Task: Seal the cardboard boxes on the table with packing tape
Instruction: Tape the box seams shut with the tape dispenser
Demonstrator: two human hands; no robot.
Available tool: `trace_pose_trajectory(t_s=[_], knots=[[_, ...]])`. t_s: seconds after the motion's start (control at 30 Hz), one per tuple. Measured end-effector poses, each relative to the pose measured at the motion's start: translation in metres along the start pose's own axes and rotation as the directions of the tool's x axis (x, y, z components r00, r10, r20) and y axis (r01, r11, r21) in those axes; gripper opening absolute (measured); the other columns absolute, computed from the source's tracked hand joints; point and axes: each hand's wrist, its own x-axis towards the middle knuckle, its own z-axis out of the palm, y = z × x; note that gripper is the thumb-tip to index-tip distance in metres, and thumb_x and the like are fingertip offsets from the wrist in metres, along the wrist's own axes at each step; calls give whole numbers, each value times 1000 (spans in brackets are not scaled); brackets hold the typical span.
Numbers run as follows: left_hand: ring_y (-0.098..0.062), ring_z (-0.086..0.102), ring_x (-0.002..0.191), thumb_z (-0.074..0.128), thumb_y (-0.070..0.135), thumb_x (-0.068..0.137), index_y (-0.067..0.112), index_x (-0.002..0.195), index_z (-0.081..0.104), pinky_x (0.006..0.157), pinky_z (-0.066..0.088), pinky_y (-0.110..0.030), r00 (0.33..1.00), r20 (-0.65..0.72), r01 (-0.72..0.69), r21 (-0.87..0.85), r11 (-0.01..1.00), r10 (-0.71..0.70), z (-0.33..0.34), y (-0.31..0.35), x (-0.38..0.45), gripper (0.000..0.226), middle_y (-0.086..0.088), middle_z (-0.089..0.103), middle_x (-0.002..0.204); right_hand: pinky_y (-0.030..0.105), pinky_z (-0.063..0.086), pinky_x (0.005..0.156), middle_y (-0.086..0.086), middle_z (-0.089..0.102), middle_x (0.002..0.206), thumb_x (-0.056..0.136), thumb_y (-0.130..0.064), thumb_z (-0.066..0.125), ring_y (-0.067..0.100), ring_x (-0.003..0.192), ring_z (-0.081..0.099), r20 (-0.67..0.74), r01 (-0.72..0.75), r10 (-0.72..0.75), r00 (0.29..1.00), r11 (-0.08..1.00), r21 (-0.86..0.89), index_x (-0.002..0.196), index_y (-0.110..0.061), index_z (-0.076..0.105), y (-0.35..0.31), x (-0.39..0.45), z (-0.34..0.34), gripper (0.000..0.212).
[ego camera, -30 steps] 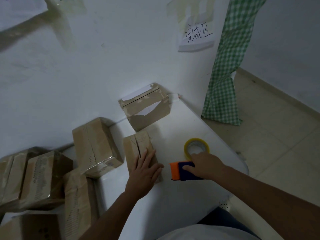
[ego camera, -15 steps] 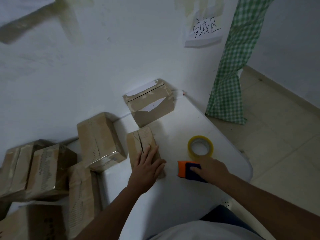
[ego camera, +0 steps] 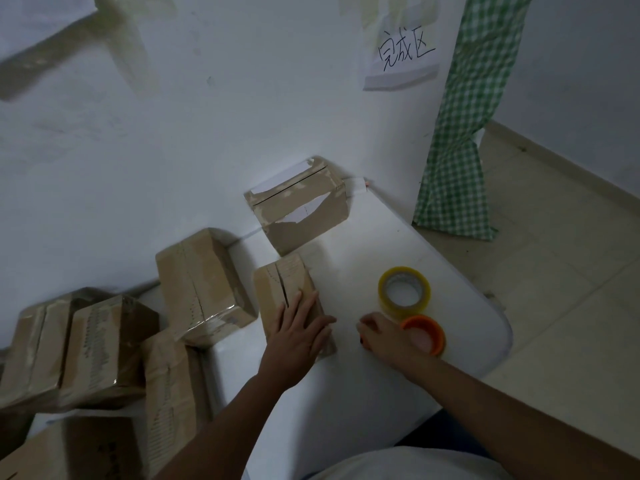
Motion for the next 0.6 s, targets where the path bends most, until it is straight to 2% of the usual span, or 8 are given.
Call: trace_pose_trajectory(t_s=[0.07,0.17,0.27,0.33,0.4,0.47,0.53,0.6], knots=[[-20,-10,152,13,51,103,41,141,47,123,-3,-44,1000,5,-1,-9,1000,1,-1,0,0,52,3,8,165,30,50,83,3,65,111,100,-38,47,15,94,62,171,-215,165,971,917,335,111,-16,56,-16,4,14,26],[-21,-11,152,12,51,102,37,150,35,123,2,-48,1000,24,-6,-7,1000,6,-2,0,0,55,5,2,165,27,53,76,2,73,97,98,-40,51,15,90,68,287,-347,230,930,809,474,102,-15,65,-20,1,23,29],[-18,-12,152,16,51,102,33,153,29,122,-3,-48,1000,-20,2,-93,996,-3,-6,1,0,55,8,-2,164,23,50,68,3,71,84,96,-30,58,15,80,66,190,-261,186,964,799,541,93,-11,68,-16,-2,26,22],[-15,-8,152,21,47,104,29,153,29,122,-11,-42,989,-125,50,-177,983,-73,-11,1,-1,53,6,2,165,21,48,64,6,67,81,96,-22,59,16,76,62,106,-178,143,984,824,538,89,-9,67,-16,-2,29,17],[-12,-4,152,20,43,105,26,154,28,122,-11,-37,977,-164,97,-239,966,-138,-13,-1,-6,53,6,5,165,22,47,63,6,66,76,96,-19,59,16,73,60,43,-123,119,992,839,530,85,-9,66,-13,-3,33,16],[-8,-3,152,13,45,105,24,155,24,123,-6,-41,990,-102,72,-229,971,-97,-10,-5,-13,56,6,6,165,22,47,62,4,67,73,96,-18,59,16,71,60,-29,-78,108,994,855,513,82,-10,65,-9,-4,38,17],[-5,-8,151,9,50,103,23,157,14,123,-2,-44,999,-21,42,-128,991,-46,-5,-10,-20,60,7,2,165,20,48,61,3,68,70,95,-16,60,14,67,62,-130,13,51,990,893,450,79,-12,65,-5,-4,41,17],[-4,-14,150,10,57,102,24,158,3,123,-7,-42,999,34,34,-46,998,-33,-2,-13,-22,65,7,-6,165,21,50,62,2,68,68,94,-14,61,12,65,63,-198,108,-32,980,915,388,77,-13,64,-3,-4,43,18]])
